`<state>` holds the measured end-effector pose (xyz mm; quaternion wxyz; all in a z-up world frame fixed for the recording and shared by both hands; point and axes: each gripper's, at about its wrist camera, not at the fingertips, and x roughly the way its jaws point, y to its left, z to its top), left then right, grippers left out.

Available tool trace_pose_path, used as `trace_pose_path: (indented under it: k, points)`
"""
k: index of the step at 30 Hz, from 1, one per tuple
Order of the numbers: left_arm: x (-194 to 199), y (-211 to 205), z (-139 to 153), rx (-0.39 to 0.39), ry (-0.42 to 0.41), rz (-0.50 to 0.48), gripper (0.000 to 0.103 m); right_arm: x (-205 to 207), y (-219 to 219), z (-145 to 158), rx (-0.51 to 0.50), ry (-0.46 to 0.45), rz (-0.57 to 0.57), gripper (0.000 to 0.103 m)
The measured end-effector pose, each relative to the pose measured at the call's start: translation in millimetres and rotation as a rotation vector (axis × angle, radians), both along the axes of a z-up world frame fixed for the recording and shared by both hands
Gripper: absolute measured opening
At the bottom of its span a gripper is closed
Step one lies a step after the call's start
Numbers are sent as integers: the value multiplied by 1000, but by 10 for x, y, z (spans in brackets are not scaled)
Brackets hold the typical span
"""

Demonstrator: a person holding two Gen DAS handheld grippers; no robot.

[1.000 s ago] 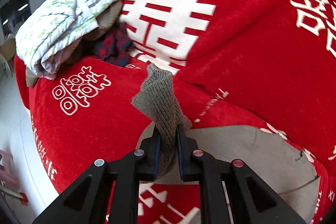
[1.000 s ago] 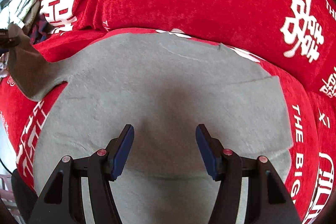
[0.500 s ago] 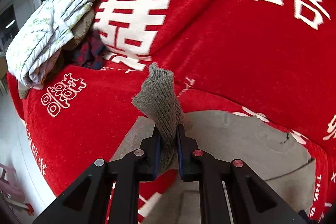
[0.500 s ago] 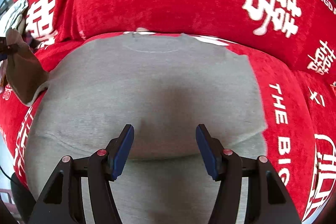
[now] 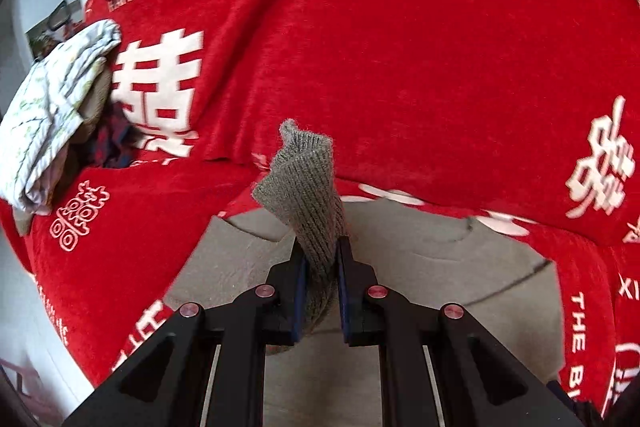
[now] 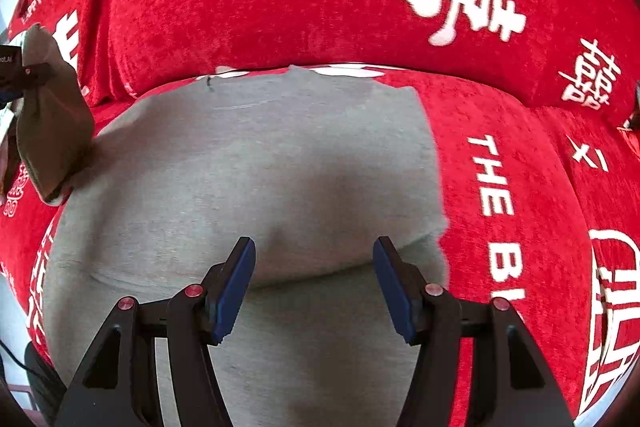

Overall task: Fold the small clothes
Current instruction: 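Carry the held sleeve across the sweater body and open the left gripper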

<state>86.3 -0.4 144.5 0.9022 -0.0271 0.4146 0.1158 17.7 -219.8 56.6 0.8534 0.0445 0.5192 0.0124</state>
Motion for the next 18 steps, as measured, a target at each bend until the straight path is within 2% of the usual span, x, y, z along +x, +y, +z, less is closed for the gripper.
trace_pose_path:
  k: [12, 18]
  points:
    - [-59, -750, -94, 36, 26, -118, 15, 3, -214, 29, 16, -3, -47, 64]
    - [-93, -1016, -261, 53, 63, -162, 15, -10, -352, 35, 23, -5, -69, 64]
